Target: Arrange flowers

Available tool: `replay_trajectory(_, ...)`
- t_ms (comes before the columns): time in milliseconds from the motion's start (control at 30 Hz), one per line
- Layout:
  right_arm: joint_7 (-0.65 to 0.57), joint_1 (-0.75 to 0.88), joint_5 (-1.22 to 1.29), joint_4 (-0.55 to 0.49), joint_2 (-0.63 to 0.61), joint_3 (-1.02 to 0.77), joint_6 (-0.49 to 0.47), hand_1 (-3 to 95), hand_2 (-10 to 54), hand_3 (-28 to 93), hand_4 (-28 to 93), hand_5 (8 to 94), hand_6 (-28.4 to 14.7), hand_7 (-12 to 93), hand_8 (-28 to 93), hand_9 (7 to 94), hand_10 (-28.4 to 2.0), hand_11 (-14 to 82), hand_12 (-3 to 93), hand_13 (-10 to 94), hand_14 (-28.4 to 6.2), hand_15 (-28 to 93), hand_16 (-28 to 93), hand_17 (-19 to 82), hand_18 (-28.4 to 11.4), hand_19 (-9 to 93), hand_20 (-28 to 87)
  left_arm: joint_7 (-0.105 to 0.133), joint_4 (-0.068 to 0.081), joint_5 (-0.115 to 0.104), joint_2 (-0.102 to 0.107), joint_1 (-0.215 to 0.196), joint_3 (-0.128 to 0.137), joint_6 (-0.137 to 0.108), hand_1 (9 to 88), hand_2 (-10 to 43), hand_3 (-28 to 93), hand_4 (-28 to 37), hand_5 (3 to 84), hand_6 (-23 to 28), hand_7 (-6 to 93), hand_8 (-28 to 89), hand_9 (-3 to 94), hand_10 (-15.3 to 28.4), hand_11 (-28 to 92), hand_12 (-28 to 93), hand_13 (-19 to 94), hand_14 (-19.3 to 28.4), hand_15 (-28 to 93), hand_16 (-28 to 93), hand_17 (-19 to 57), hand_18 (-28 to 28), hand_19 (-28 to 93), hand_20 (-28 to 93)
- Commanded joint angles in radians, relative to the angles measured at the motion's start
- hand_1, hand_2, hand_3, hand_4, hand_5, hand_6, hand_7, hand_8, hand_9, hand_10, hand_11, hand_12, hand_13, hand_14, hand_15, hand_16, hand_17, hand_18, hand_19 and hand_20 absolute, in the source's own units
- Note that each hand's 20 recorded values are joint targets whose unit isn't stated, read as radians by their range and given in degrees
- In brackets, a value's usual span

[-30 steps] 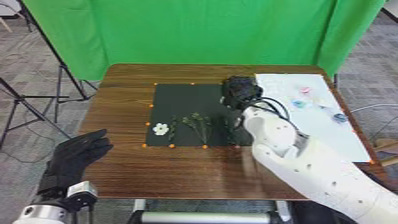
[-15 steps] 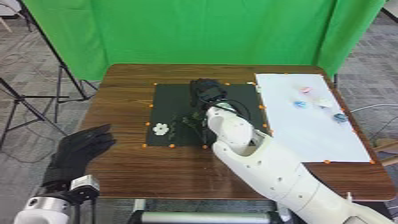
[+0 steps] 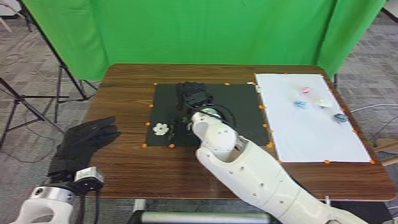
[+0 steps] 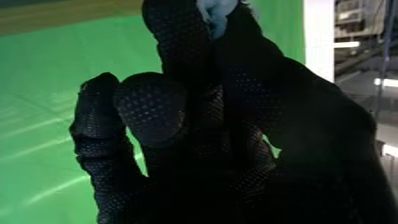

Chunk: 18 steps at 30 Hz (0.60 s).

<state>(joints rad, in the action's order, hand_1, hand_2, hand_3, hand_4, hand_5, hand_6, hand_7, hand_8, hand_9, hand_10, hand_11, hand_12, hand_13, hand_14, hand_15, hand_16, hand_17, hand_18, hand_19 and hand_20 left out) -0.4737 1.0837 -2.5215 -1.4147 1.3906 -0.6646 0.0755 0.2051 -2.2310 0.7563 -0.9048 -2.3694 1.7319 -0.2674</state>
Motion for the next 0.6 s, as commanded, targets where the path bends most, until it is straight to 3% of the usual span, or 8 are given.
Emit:
replay_trajectory(33, -0.006, 0.001, -0.040, 0.026, 0.035, -0.016, 0.011, 54.1, -8.4, 77, -28, 77.6, 0.1, 21, 1, 87.5, -7.0, 16.4, 33.6, 70, -5.5, 72, 30, 30, -22.0, 86, 32, 0.011, 0.009, -0.003, 0.006, 0.019, -0.020, 0.003, 30.4, 6.4, 80, -9.8, 50.7, 16.1, 15.0, -8, 42.4, 23.1, 41, 10, 31, 28.4, 63, -13, -6.8, 22.6, 62, 16)
replay_trajectory(133, -0.019, 0.004, -0.032, 0.025, 0.044, -0.019, -0.009, 53.5, -8.7, 76, -28, 76.7, 0.1, 20, 0, 87.1, -7.0, 14.9, 33.3, 69, -5.4, 71, 30, 30, -21.7, 86, 31, 0.020, 0.010, -0.012, 0.016, 0.021, -0.023, -0.002, 30.4, 6.4, 80, -9.8, 50.7, 16.1, 15.0, -8, 42.3, 23.1, 41, 10, 31, 28.4, 63, -13, -6.9, 22.7, 62, 16)
replay_trajectory(300, -0.034, 0.016, 0.029, 0.000, 0.069, -0.047, -0.104, 50.7, -9.1, 74, -28, 74.6, -0.4, 19, -1, 84.1, -7.4, 14.9, 29.9, 68, -6.2, 71, 28, 29, -21.3, 86, 31, 0.017, 0.010, -0.011, 0.012, 0.020, -0.017, -0.004, 30.4, 6.4, 80, -9.8, 50.7, 16.1, 15.0, -8, 42.4, 23.0, 41, 10, 31, 28.4, 63, -13, -6.9, 22.7, 62, 16)
replay_trajectory(333, -0.038, 0.017, 0.040, -0.003, 0.070, -0.050, -0.116, 49.6, -9.0, 74, -28, 73.8, -0.7, 19, -1, 82.6, -7.6, 16.0, 28.0, 67, -6.6, 72, 26, 28, -21.3, 86, 31, 0.023, 0.011, -0.017, 0.021, 0.020, -0.021, -0.006, 30.4, 6.5, 80, -9.8, 50.7, 16.1, 15.0, -8, 42.4, 23.1, 41, 10, 31, 28.4, 63, -13, -6.9, 22.6, 62, 16)
replay_trajectory(600, -0.051, 0.018, 0.042, 0.002, 0.081, -0.054, -0.125, 46.0, -9.0, 74, -28, 70.3, -0.9, 18, -3, 78.1, -8.7, 20.1, 22.4, 64, -7.4, 73, 24, 27, -21.0, 85, 30, 0.018, 0.015, -0.014, 0.020, 0.031, -0.026, -0.005, 30.5, 6.4, 80, -9.9, 50.6, 16.1, 15.0, -8, 42.4, 23.1, 42, 10, 31, 28.4, 63, -13, -6.9, 22.7, 62, 16)
